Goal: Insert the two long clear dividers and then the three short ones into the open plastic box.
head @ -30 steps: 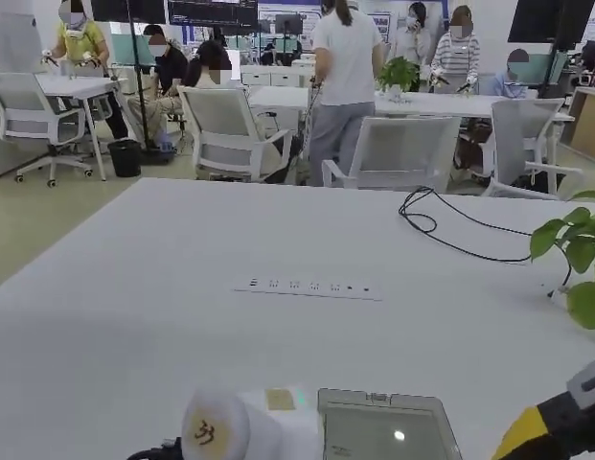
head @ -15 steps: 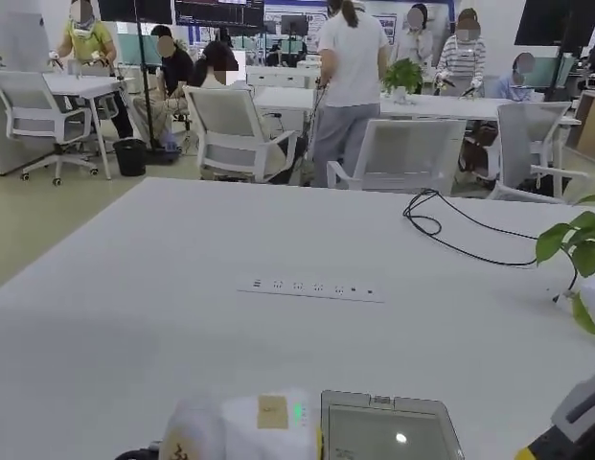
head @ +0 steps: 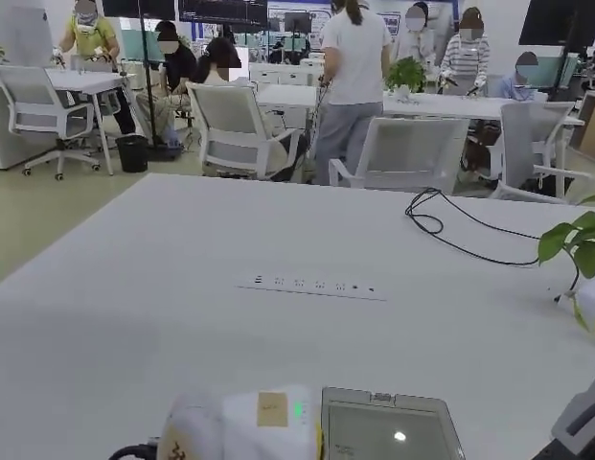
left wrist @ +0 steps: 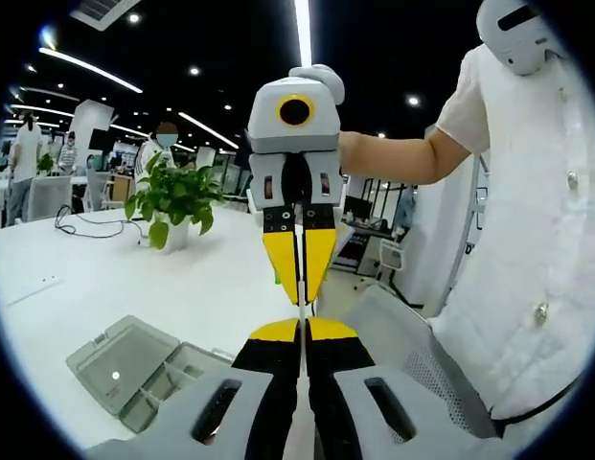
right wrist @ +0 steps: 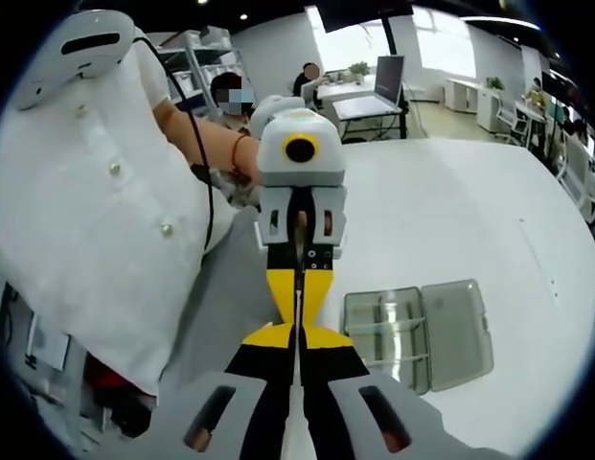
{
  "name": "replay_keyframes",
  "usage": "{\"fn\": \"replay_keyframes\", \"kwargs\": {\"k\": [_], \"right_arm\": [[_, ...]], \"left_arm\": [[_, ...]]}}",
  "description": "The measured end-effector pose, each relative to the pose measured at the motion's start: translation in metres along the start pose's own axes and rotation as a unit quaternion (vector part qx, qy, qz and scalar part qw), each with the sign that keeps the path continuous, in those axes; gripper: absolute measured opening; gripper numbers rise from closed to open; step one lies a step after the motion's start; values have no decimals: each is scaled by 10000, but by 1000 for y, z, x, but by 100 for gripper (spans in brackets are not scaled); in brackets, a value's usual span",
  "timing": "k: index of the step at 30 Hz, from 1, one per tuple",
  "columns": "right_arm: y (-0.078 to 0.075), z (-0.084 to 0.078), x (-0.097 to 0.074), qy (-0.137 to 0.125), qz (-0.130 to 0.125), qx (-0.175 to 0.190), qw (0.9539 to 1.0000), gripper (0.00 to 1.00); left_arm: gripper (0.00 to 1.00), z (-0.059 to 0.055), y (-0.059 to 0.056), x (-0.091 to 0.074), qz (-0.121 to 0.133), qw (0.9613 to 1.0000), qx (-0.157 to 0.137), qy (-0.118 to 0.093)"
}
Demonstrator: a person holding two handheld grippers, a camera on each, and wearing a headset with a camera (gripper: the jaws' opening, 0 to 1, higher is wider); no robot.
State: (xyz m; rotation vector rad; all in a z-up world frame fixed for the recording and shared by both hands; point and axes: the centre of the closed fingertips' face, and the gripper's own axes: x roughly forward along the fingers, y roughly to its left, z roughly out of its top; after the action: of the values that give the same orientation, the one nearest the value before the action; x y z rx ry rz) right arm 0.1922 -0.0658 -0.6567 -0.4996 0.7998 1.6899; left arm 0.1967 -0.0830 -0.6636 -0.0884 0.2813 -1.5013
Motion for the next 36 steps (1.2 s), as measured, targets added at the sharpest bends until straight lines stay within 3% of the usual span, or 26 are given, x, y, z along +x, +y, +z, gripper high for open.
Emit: {"fn": "replay_keyframes", "kwargs": {"k": [20, 36], "right_arm": [[-1, 2, 5, -7, -90, -85, 9999, 3], [-9, -2, -6, -58, -301, -25, 9995, 3]], "left_arm": [[0, -2, 3, -5, 152, 9998, -88, -29], [16, -9, 10, -14, 421, 9990, -112, 49]]}}
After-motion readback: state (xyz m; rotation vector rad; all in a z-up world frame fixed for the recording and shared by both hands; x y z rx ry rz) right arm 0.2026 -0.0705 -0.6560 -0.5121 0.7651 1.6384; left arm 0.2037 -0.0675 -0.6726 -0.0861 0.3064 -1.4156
